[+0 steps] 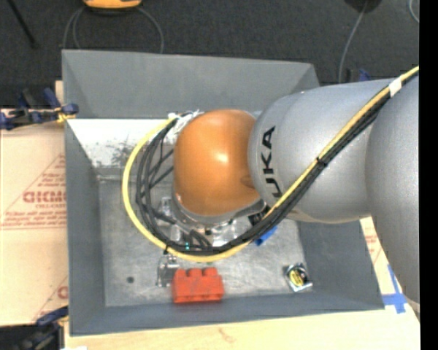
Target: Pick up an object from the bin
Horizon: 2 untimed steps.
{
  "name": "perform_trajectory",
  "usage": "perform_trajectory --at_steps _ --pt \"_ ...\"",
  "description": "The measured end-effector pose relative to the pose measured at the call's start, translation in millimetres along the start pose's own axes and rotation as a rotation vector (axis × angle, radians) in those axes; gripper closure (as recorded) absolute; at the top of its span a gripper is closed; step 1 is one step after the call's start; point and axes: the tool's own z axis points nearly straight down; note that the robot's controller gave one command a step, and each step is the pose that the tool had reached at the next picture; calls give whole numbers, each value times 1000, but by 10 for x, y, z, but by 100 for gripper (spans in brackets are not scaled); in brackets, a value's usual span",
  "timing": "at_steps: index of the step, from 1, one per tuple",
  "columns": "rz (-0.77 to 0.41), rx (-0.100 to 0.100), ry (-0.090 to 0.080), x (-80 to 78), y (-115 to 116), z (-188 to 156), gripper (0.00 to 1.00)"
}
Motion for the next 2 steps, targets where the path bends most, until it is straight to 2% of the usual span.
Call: perform_trajectory --at_steps 1,2 --pt "-148 -5 -21 -9 -977 1156 0" --pt "-201 2 -10 90 -918 870 0"
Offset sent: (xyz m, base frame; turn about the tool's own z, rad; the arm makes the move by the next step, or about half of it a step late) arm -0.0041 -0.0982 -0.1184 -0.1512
